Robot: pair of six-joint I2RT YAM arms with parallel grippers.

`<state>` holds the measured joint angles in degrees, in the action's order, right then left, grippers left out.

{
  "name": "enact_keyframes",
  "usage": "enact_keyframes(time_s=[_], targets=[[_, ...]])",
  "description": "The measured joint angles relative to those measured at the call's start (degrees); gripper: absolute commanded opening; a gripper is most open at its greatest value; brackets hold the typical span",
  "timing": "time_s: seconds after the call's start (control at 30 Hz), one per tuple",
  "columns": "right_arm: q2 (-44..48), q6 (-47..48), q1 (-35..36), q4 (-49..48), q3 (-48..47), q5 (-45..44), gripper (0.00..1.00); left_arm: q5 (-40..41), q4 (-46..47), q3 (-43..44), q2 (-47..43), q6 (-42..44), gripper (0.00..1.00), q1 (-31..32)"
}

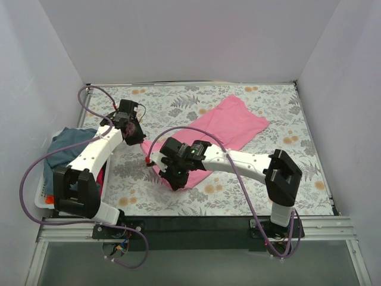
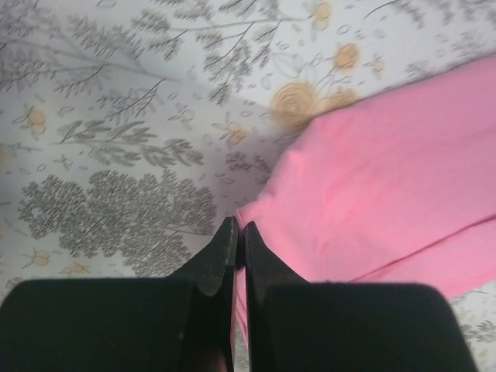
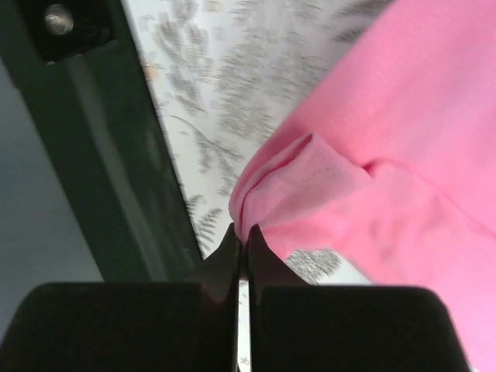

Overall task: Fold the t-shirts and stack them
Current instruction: Fold the tshirt

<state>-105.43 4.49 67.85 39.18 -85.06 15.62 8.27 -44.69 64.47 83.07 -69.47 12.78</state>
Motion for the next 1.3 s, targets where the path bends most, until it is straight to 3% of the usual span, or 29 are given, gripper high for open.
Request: enact_keyframes(time_s=[0.13,0.33,0.6,0.77,1.3], targets=[[3.7,-0.2,-6.7,-0.1,3.0,-3.8,0.01,-3.3,0.6,7.6,6.1,0.0,0.0,0.1],[4.9,-0.1,-18.5,0.0,7.7,-12.5,0.01,-9.7,2.8,21.0,22.7,0.0,0.0,2.7],[6.3,0.2,-22.9,1.0,11.1,-18.2,0.01,-15.8,5.1,35.6,38.8,-0.5,0.0,7.1],[6.8,-0.1,-23.9,1.0,12.2,-21.3,0.01,-18.7,6.8,40.5,42.4,1.1,0.0,8.1],[7.1,-2.2,-26.6,-0.2,12.8,-31.2,0.02,-23.8,16.5,42.0,45.8,4.1,0.0,9.7]])
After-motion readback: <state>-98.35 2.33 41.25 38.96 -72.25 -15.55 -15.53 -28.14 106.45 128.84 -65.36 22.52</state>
